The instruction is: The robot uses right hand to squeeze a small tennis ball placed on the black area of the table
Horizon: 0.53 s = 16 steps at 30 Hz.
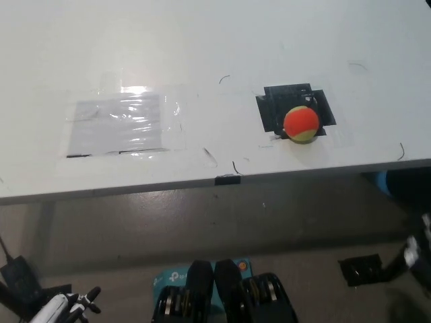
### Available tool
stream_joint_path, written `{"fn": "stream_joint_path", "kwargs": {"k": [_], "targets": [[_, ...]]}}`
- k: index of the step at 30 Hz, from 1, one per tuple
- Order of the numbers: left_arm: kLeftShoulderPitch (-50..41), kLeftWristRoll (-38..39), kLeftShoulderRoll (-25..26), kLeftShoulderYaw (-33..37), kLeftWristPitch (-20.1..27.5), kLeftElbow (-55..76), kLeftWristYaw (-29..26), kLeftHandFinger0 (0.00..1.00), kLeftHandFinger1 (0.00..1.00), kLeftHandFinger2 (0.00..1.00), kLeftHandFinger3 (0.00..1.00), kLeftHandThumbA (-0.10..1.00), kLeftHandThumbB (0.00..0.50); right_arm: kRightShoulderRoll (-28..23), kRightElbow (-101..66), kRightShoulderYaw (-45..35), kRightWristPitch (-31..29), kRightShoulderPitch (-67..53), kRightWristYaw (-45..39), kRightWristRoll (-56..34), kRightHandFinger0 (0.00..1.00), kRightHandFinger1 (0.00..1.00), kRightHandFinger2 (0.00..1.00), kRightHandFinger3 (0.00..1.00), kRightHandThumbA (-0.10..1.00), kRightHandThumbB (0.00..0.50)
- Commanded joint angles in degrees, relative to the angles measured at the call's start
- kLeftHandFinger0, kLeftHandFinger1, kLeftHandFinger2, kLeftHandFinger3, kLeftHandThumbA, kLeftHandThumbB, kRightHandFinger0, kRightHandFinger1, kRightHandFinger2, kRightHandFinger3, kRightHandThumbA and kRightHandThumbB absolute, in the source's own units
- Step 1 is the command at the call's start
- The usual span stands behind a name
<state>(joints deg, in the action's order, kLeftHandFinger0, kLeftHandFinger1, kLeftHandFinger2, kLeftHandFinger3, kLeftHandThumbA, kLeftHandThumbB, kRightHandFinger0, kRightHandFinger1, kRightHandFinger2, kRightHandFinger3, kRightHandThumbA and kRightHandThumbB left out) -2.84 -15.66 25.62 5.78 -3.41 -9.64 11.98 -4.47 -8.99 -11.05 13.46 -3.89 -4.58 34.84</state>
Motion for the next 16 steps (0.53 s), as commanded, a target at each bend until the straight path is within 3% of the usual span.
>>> {"fn": "stream_joint_path", "kwargs": {"k": [1,5,6,9,11,13,16], "targets": [[0.42,-0.23,0.21,-1.01,0.83,0.34,-1.66,0.21,0.16,0.36,0.50,1.00,0.466,6.13,9.11,-11.24,-21.77,-3.67,7.96,-27.83,0.00,0.04,0.31,0.71,-0.07,0.128],[0.61,-0.18,0.30,-0.94,0.87,-0.27,-1.66,0.22,0.17,0.35,0.49,1.00,0.462,6.82,14.92,-11.61,-20.98,-3.56,3.76,-29.75,0.02,0.05,0.30,0.74,0.06,0.145],[0.47,-0.34,0.29,-0.96,0.75,0.22,-1.80,0.24,0.16,0.35,0.48,1.00,0.459,4.86,16.87,-10.21,-20.48,-2.91,2.12,-27.74,0.00,0.03,0.27,0.74,0.12,0.166],[-0.18,0.19,-0.06,-1.27,1.21,-0.10,-2.12,0.24,0.14,0.34,0.46,1.00,0.453,3.20,17.56,-8.58,-18.52,-2.57,1.15,-24.59,0.00,0.05,0.30,0.75,0.19,0.161],[-0.16,0.32,-0.13,-1.38,0.97,0.05,-2.04,0.20,0.11,0.31,0.44,1.00,0.455,1.06,17.05,-5.63,-14.46,-2.83,0.67,-19.11,0.01,0.08,0.35,0.71,0.14,0.142],[-0.13,-0.31,0.06,-1.18,0.84,0.24,-2.03,0.21,0.12,0.32,0.50,1.00,0.459,-0.33,16.56,-3.45,-11.69,-2.90,-0.41,-17.19,0.05,0.12,0.36,0.69,0.07,0.144],[-0.62,0.05,-0.42,-1.55,0.15,0.77,-2.08,0.21,0.14,0.32,0.50,1.00,0.450,-2.37,17.00,-0.62,-10.98,-2.58,-0.47,-15.54,0.07,0.14,0.35,0.64,0.04,0.147]]}}
